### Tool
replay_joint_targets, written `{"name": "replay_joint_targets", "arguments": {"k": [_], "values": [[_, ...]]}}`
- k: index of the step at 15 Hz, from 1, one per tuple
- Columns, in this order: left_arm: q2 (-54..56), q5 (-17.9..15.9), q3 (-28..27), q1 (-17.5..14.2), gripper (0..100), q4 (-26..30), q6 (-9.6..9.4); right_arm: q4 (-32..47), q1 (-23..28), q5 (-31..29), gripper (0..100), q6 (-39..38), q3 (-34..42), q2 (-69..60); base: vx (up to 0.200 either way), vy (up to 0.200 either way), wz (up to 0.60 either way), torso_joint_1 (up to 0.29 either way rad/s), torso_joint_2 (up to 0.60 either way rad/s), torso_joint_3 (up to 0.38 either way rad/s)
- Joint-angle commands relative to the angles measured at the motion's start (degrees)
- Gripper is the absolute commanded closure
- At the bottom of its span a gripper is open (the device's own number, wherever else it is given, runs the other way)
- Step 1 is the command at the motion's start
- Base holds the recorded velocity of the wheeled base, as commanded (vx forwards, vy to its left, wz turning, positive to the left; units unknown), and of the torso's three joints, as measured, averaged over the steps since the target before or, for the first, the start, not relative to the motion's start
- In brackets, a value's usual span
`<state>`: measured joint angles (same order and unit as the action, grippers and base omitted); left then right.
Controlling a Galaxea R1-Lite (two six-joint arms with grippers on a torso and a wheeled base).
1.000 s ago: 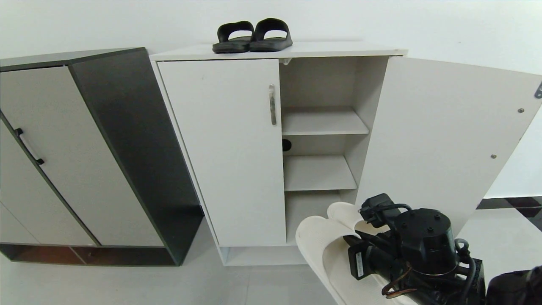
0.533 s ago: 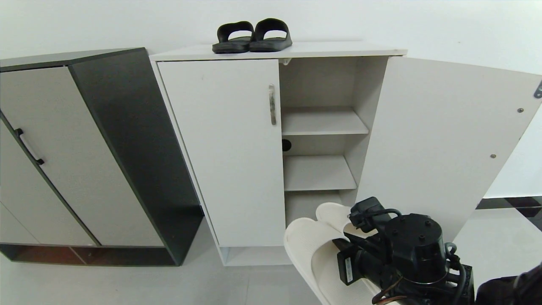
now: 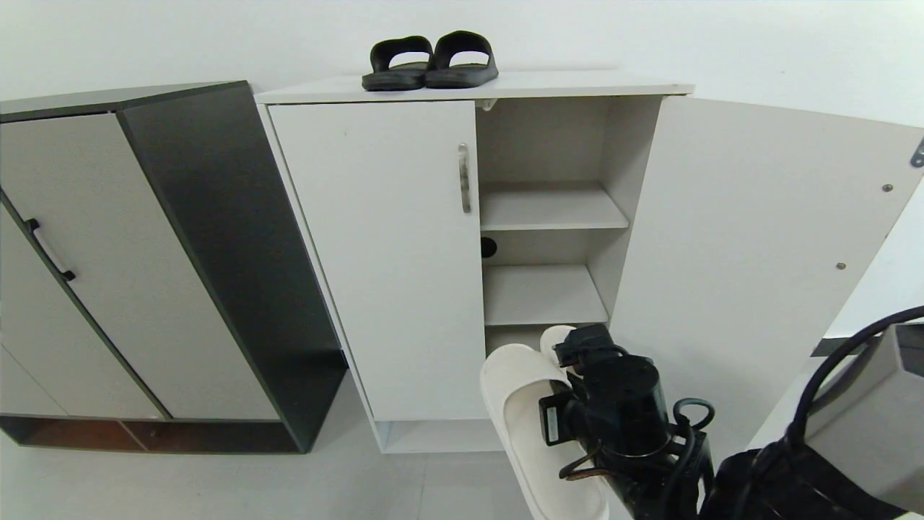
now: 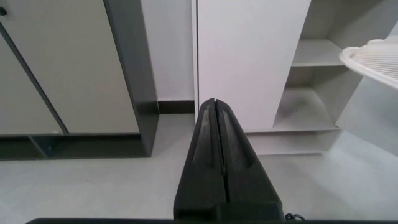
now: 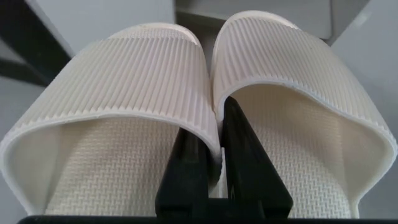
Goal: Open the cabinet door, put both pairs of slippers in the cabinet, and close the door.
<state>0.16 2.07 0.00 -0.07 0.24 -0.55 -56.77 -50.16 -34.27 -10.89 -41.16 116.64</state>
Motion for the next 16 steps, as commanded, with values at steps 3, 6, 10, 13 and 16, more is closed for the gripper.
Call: {"name": "replay_joint_targets", "arguments": {"k": [3, 6, 10, 13, 16], "values": [[-0.16, 0.04, 0.00, -0.01, 100, 0.02, 0.02, -0.18, 0.24, -2.91, 100, -0.10, -4.37, 6.23, 0.000, -0.200, 0.00, 0.002, 0.00, 0.004], [-0.16, -0.05, 0.00, -0.01, 100, 0.02, 0.02, -0.97, 0.77, -2.91, 100, -0.10, -6.66, 9.57, 0.000, 0.000, 0.00, 0.000, 0.00, 0.000], [-0.16, -0.05, 0.00, -0.01, 100, 0.02, 0.02, -1.06, 1.82, -3.17, 100, -0.10, -9.21, 12.47, 0.000, 0.000, 0.00, 0.000, 0.00, 0.000], [-0.16, -0.05, 0.00, -0.01, 100, 0.02, 0.02, -0.97, 2.09, -3.17, 100, -1.15, -13.95, 16.60, 0.000, 0.000, 0.00, 0.000, 0.00, 0.000], [-0.16, 0.04, 0.00, -0.01, 100, 0.02, -0.07, -1.06, 3.67, -3.53, 100, -1.24, -16.76, 20.38, 0.000, 0.000, 0.00, 0.000, 0.00, 0.000]]}}
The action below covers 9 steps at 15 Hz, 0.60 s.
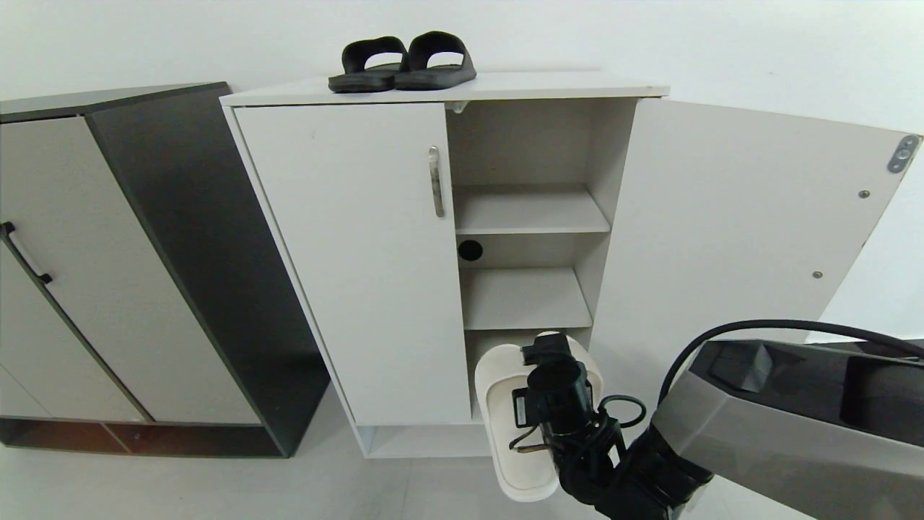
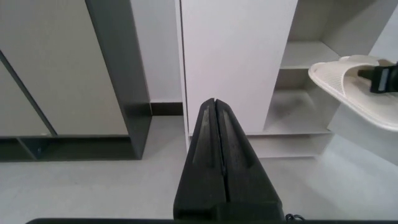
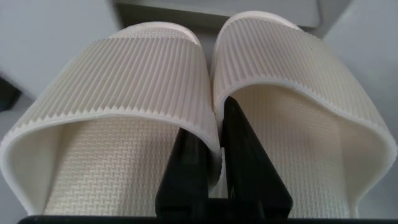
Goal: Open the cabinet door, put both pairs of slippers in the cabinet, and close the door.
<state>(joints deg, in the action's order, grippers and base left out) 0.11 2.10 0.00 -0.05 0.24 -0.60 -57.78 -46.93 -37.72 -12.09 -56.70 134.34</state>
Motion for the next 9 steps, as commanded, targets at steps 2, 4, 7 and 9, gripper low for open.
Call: {"name": "replay_joint_targets", "arguments": {"k": [2, 4, 7, 9], "values": [[-0.11, -0.08, 0.00, -0.04, 100, 0.02, -0.02, -0.05, 0.79, -0.08, 100, -0.12, -2.28, 3.82, 0.000, 0.000, 0.00, 0.000, 0.00, 0.000], [-0.11, -0.16, 0.00, -0.04, 100, 0.02, -0.02, -0.05, 1.41, -1.39, 100, -0.12, -4.21, 4.53, 0.000, 0.000, 0.00, 0.000, 0.00, 0.000], [-0.11, -0.25, 0.00, -0.04, 100, 0.02, -0.11, -3.30, 1.76, -4.47, 100, -0.12, -5.97, 4.35, 0.000, 0.000, 0.00, 0.000, 0.00, 0.000], [-0.11, -0.25, 0.00, -0.04, 100, 0.02, -0.11, -7.43, 1.76, -5.96, 100, 3.22, -5.62, 4.79, 0.000, 0.000, 0.00, 0.001, 0.00, -0.060]]}}
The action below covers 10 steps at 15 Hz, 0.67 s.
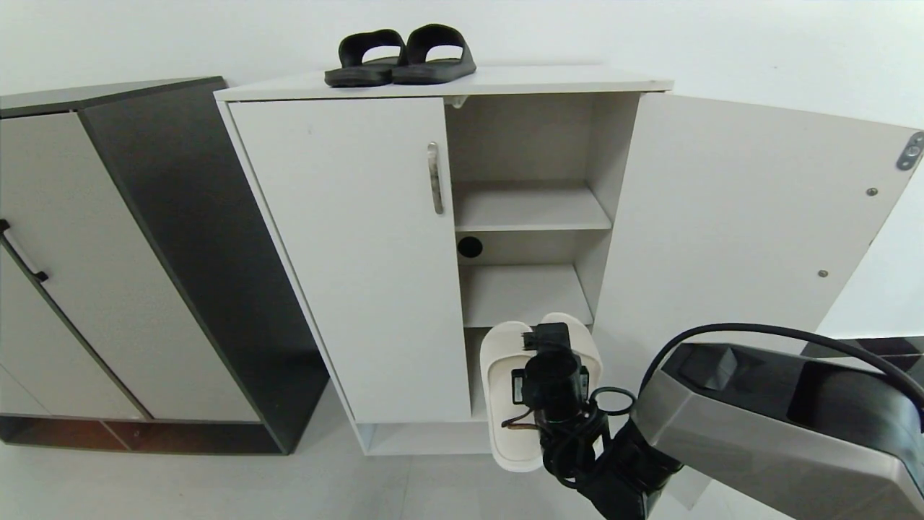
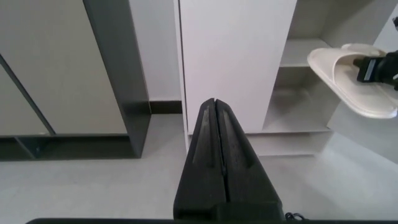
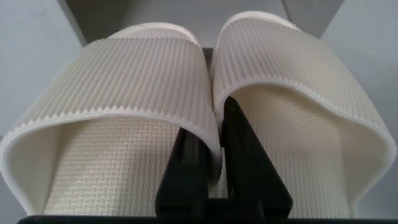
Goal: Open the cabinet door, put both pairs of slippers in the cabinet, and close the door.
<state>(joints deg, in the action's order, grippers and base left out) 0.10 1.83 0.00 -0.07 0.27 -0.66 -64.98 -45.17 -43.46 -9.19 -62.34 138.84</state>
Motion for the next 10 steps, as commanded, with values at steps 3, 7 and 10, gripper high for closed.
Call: {"name": "replay_joint_targets", "arguments": {"k": [3, 7, 10], "values": [[-0.10, 0.02, 0.00, -0.01, 100, 0.00, 0.04, -4.55, 0.17, -0.22, 100, 2.25, -0.06, 3.46, 0.000, 0.000, 0.00, 0.004, 0.00, -0.178], [-0.10, 0.19, 0.00, -0.01, 100, 0.00, 0.13, -9.38, 0.25, -0.22, 100, 3.30, -0.50, 2.67, 0.000, 0.000, 0.00, 0.002, 0.00, -0.194], [-0.10, 0.19, 0.00, -0.01, 100, 0.00, 0.04, -22.12, 0.25, 0.04, 100, 13.41, 0.91, 2.58, 0.000, 0.000, 0.00, 0.004, 0.01, -0.196]]}}
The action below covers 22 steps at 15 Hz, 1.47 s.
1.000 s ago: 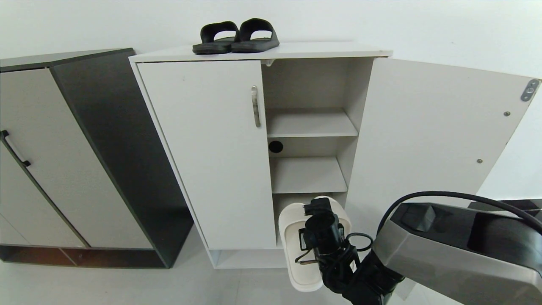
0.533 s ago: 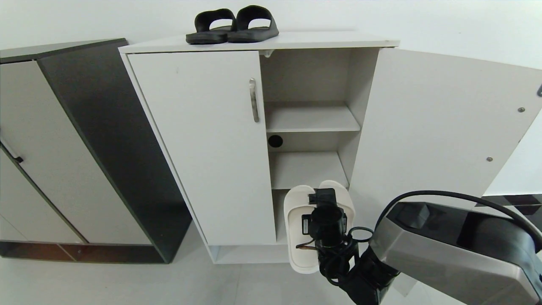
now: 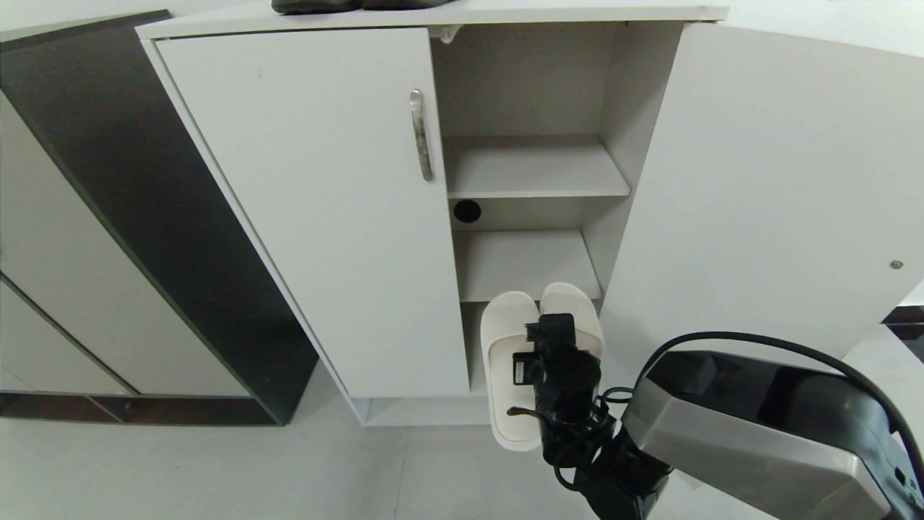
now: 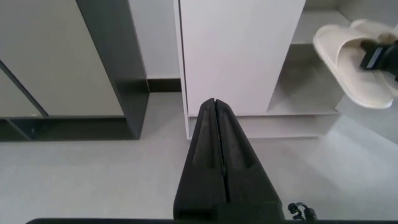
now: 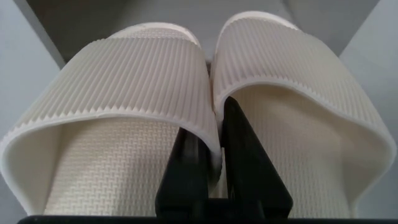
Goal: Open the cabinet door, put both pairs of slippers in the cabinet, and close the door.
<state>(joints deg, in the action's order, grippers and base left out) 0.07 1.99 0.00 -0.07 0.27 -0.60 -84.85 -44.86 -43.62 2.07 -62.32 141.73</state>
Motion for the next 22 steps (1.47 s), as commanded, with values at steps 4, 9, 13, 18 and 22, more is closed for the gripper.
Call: {"name": "replay_joint_targets", "arguments": {"k": [4, 9, 13, 18, 22], "values": [[-0.07, 0.03, 0.00, -0.01, 100, 0.00, -0.02, -3.40, 0.13, 0.29, 100, 3.55, 2.20, -0.31, 0.000, 0.000, 0.00, 0.005, 0.01, -0.182], [-0.07, 0.03, 0.00, -0.01, 100, 0.00, -0.02, -2.96, 0.21, 0.29, 100, 3.55, 2.20, -0.84, 0.000, 0.000, 0.00, 0.001, 0.00, -0.010], [-0.07, 0.03, 0.00, -0.01, 100, 0.00, 0.07, -2.96, 0.21, 0.29, 100, 3.55, 2.20, -1.37, 0.000, 0.000, 0.00, 0.000, 0.00, 0.000], [-0.07, 0.03, 0.00, -0.01, 100, 0.00, 0.07, -2.87, 0.21, 0.29, 100, 3.64, 2.20, -1.37, 0.200, 0.000, 0.00, -0.001, 0.00, 0.003], [-0.07, 0.03, 0.00, -0.01, 100, 0.00, 0.07, -2.87, 0.13, 0.29, 100, 3.64, 2.29, -1.37, 0.200, 0.000, 0.00, 0.004, 0.00, 0.001]]}}
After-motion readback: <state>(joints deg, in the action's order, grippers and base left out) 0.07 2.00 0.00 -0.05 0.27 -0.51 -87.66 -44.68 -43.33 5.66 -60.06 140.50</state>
